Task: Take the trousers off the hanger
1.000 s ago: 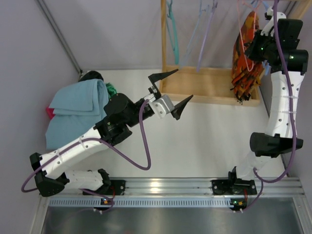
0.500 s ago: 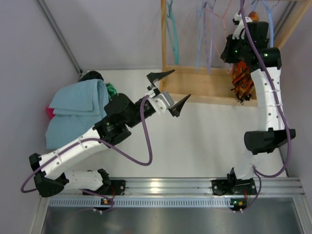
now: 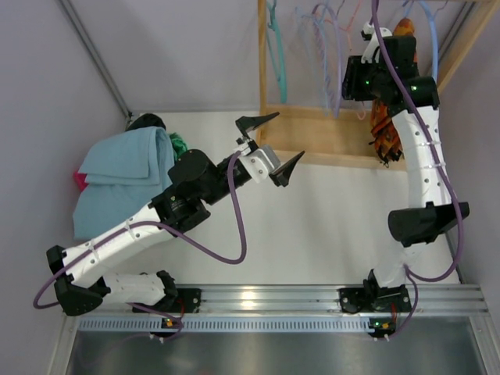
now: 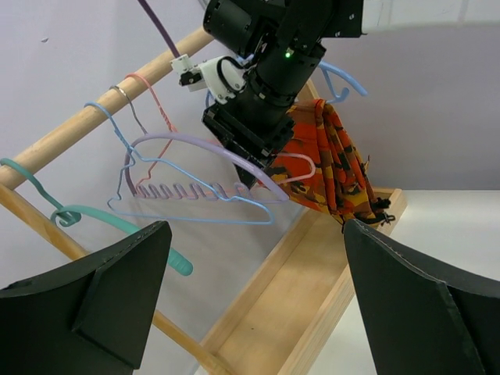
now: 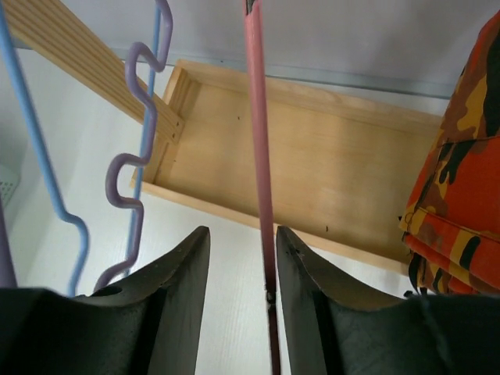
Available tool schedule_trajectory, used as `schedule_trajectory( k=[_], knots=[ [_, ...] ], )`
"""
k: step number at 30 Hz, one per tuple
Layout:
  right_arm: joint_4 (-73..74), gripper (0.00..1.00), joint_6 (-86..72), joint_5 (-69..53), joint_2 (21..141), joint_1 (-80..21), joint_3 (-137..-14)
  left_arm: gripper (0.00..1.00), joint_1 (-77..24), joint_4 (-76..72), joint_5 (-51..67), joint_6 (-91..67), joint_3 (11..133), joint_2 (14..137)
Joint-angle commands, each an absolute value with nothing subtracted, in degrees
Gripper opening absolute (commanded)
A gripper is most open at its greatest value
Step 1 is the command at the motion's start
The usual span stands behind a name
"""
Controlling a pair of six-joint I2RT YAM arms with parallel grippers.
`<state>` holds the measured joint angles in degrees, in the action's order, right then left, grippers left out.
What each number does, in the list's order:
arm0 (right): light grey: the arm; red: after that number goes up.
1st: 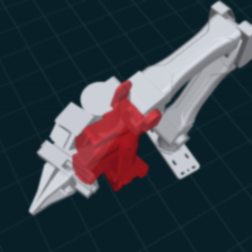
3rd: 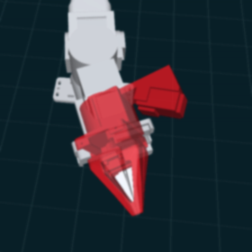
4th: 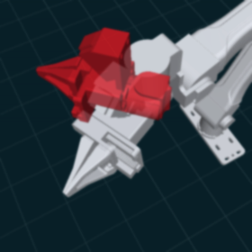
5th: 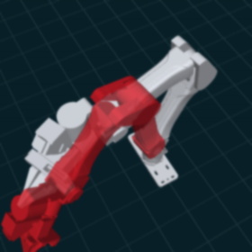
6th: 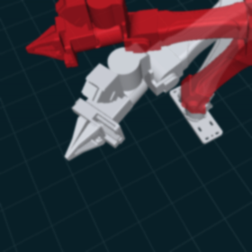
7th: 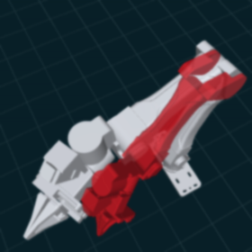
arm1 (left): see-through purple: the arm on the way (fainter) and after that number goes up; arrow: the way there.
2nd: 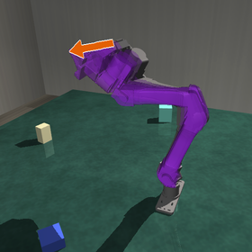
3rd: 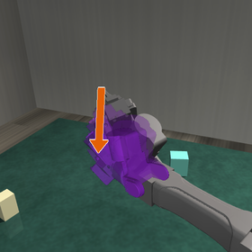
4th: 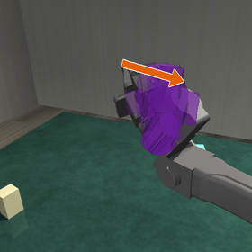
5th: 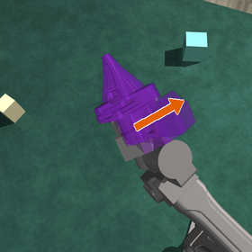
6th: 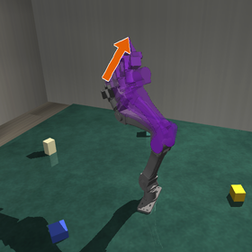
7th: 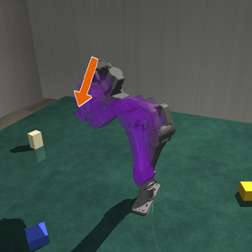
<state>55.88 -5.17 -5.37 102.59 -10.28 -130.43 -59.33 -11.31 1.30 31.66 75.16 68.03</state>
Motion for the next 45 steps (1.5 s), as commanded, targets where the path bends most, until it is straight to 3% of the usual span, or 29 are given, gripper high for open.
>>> schedule_trajectory(
  k=[1, 6, 10, 15, 24, 31, 38, 45],
  knots=[
    [53.08, 0.41, -5.1, -6.15, 97.92, -8.97, -129.38, 0.98, -59.15, -9.59, -1.58, 31.47, 76.82, 68.12],
    [54.67, 0.52, -5.36, -9.3, 91.95, -6.33, -125.25, 0.98, -59.15, -8.96, -1.4, 31.37, 74.45, 68.38],
    [55.2, 0.82, -4.13, -13.79, 85.97, -4.49, -118.32, 0.98, -59.15, -8.96, -2.2, 31.9, 73.65, 68.82],
    [54.4, 0.99, -2.9, -17.22, 77.54, -3.43, -113.03, 0.98, -59.15, -8.97, -1.93, 31.55, 72.6, 68.91],
    [59.33, 0.99, -2.99, -27.5, 78.31, 13.17, -122.42, 0.98, -59.15, -6.95, -1.32, 26.99, 74.18, 70.57],
    [52.22, 0.99, -12.1, -42.35, 84.19, 30.13, -123.84, 0.98, -59.24, -4.92, -0.26, 21.1, 76.11, 71.37],
    [43.95, 0.99, -19.15, -43.76, 91.22, 32.34, -123.75, 0.98, -59.15, -4.57, -0.26, 20.39, 76.55, 71.46],
    [24.47, 0.93, -34.6, -56.49, 93.69, 32.08, -115.17, 0.98, -59.15, -4.57, -0.26, 21.0, 75.76, 71.63]
  ],
)
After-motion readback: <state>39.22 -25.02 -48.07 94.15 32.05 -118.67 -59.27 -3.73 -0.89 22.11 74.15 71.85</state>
